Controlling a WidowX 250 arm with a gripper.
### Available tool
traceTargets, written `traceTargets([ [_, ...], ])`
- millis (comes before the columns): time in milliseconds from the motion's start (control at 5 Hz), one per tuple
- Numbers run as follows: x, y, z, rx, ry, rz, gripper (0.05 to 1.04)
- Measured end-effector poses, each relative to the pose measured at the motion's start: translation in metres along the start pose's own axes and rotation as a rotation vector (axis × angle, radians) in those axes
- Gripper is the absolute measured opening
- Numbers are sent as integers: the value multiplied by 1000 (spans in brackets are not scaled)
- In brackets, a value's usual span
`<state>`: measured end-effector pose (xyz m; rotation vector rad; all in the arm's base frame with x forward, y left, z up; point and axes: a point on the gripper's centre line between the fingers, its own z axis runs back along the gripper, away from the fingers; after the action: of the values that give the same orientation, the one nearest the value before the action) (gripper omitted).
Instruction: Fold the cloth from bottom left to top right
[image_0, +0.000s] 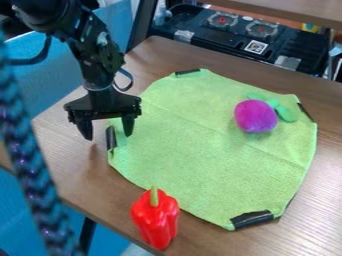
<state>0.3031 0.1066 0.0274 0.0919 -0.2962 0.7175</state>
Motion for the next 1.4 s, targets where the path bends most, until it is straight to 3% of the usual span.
traceTargets([
  [400,-5,1,-3,6,31,20,389],
  [600,-7,-3,1,-3,76,24,175],
  [800,-1,-13,12,-16,125,68,72],
  [1000,8,-42,32,-55,153,106,55],
  [1400,12,-103,62,-81,202,169,55],
])
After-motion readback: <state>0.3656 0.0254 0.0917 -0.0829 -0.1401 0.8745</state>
